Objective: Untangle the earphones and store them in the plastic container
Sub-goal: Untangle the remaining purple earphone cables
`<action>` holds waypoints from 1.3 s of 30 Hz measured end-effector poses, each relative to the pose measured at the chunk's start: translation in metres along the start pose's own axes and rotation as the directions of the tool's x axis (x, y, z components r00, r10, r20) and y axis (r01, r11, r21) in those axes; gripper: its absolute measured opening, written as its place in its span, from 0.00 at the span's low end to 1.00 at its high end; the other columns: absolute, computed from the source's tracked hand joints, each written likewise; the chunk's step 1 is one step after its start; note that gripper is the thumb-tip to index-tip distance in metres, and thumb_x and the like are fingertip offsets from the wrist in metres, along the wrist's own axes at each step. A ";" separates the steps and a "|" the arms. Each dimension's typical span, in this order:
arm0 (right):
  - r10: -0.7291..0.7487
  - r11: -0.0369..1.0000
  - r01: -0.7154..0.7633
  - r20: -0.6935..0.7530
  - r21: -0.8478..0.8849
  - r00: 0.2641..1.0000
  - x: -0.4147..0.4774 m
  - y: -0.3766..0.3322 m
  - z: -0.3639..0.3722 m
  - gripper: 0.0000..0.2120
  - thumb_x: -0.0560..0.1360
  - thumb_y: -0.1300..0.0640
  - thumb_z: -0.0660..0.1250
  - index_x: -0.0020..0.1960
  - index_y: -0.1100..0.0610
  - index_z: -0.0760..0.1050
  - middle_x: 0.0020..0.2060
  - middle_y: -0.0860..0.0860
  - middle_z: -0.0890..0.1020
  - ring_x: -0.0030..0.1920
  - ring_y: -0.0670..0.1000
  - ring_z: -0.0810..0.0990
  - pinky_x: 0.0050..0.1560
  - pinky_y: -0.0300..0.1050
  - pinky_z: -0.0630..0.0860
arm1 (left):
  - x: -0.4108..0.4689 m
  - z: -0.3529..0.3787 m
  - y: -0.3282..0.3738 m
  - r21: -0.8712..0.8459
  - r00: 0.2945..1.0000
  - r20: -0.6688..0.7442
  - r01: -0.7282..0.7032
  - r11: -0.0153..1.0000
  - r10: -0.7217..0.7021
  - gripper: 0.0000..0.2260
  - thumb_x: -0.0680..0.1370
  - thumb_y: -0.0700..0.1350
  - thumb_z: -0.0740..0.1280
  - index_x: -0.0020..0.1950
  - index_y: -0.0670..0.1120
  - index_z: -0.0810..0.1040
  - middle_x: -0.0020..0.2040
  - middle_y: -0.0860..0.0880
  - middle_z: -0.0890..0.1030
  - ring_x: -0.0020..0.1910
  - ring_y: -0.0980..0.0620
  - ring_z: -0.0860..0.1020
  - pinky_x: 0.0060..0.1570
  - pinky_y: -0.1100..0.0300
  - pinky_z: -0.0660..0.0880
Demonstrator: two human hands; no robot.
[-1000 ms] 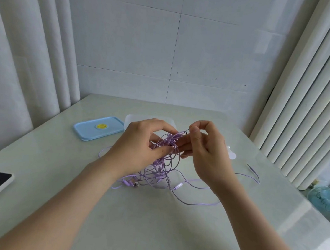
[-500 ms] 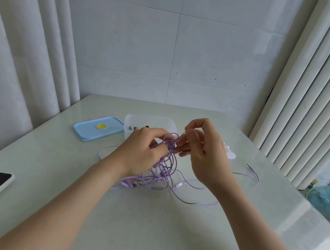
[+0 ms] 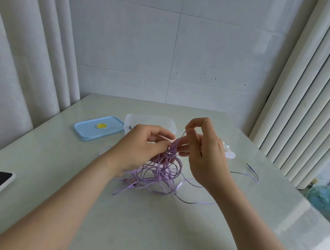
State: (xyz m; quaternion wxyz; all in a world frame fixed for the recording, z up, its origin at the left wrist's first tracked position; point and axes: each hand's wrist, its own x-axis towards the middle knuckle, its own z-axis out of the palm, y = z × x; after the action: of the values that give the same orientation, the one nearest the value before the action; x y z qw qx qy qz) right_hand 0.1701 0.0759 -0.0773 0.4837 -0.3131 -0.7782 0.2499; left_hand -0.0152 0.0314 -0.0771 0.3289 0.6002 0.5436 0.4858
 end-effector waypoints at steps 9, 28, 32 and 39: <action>0.054 0.988 -0.037 -0.113 0.148 0.992 0.005 -0.001 -0.002 0.05 0.82 0.65 0.63 0.49 0.57 0.73 0.39 0.51 0.85 0.39 0.52 0.86 0.42 0.53 0.82 | -0.001 0.004 0.002 -0.217 0.993 -0.072 0.081 0.973 -0.099 0.05 0.77 0.37 0.77 0.52 0.39 0.88 0.46 0.40 0.88 0.46 0.45 0.87 0.52 0.58 0.84; -0.124 0.901 0.119 0.016 -0.418 0.992 0.001 0.019 0.005 0.04 0.78 0.46 0.75 0.50 0.43 0.81 0.39 0.39 0.85 0.29 0.38 0.73 0.43 0.47 0.79 | -0.002 0.005 0.002 0.200 0.936 -0.345 0.007 0.980 0.064 0.05 0.69 0.45 0.82 0.41 0.52 0.88 0.34 0.53 0.86 0.38 0.50 0.86 0.45 0.51 0.84; -0.129 0.911 0.108 -0.025 -0.399 0.991 0.002 0.019 0.004 0.03 0.77 0.52 0.76 0.47 0.47 0.82 0.40 0.40 0.85 0.30 0.38 0.74 0.37 0.41 0.74 | 0.001 0.003 0.002 0.075 0.943 -0.331 0.006 0.997 0.019 0.06 0.71 0.40 0.80 0.45 0.49 0.88 0.39 0.50 0.88 0.43 0.49 0.87 0.50 0.53 0.85; -0.005 1.000 0.003 -0.149 -0.018 0.989 0.001 0.009 0.006 0.06 0.77 0.60 0.76 0.44 0.51 0.82 0.41 0.39 0.85 0.23 0.47 0.66 0.30 0.33 0.63 | 0.002 0.000 0.009 -0.420 0.973 -0.181 0.057 0.906 -0.145 0.09 0.78 0.30 0.69 0.54 0.40 0.84 0.47 0.41 0.86 0.45 0.45 0.83 0.50 0.52 0.82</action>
State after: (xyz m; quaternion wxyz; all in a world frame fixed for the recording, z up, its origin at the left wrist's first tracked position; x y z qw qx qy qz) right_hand 0.1669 0.0820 -0.0851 0.5383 -0.3337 -0.7426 0.2178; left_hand -0.0121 0.0318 -0.0687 0.4143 0.4343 0.4909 0.6315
